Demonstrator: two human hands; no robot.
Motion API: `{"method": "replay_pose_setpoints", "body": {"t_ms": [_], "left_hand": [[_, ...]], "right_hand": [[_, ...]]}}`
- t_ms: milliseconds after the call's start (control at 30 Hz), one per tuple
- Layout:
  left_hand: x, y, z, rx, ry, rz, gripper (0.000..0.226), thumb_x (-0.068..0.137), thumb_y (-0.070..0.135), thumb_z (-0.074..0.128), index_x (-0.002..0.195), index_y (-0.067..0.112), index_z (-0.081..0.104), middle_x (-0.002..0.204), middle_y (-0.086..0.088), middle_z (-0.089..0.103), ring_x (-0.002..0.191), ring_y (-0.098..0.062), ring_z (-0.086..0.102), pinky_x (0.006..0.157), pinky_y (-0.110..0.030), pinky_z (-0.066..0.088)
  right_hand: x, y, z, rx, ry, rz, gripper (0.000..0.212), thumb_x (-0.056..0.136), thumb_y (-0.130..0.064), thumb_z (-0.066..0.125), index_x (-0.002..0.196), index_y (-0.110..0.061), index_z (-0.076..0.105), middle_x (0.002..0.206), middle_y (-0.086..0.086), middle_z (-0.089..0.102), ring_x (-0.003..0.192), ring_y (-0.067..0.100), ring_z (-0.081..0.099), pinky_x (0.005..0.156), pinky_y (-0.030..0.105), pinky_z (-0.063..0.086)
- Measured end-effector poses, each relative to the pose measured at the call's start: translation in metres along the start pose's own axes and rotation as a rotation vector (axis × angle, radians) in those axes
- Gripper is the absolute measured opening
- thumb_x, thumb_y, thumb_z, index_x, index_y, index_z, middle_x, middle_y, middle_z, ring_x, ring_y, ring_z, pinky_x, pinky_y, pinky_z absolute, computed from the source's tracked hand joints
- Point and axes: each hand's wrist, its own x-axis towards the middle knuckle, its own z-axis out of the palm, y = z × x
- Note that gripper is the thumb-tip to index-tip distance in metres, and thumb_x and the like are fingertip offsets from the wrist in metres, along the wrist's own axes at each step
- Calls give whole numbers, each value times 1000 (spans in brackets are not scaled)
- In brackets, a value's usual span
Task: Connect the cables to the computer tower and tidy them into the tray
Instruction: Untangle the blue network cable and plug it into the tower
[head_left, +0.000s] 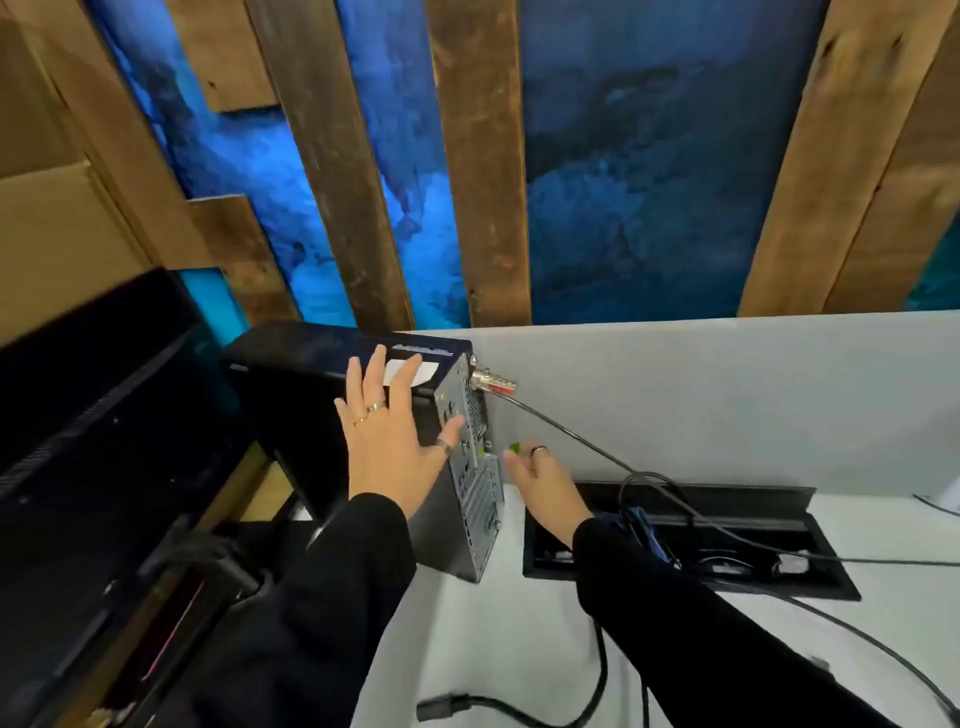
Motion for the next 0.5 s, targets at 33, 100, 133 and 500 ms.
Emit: {"method": "replay_pose_setpoints", "body": {"t_ms": [33,100,133,500], "left_hand": [[0,0,3,11,3,-7,75,79,43,66,141,19,32,156,-9,12,145,-29,-5,114,-57,8],[2,0,7,13,6,-29,77,76,41,69,140,20,31,156,-6,9,144,-28,-12,111,-64,11],[3,2,8,2,15,-31,78,75,40,70,139,20,30,156,-6,8,143,-28,-14,110,-66,14],[7,-13,12,-3,26,65,78,73,43,71,129,33,19,151,-11,16,139,-26,-17,109,-64,13]], "right_hand": [[4,-2,5,39,20,-15,34,97,-35,41,115,-7,51,109,7,60,102,18,55,83,25,38],[12,-5,13,43,2,-44,34,98,-36,37,113,-9,52,105,5,59,100,16,54,80,22,36],[13,-9,18,53,-22,-45,33,99,-35,35,112,-11,53,103,4,58,99,15,53,81,21,35],[27,15,46,193,49,-40,30,99,-37,30,84,-23,52,81,-1,56,83,13,54,81,33,46]]}}
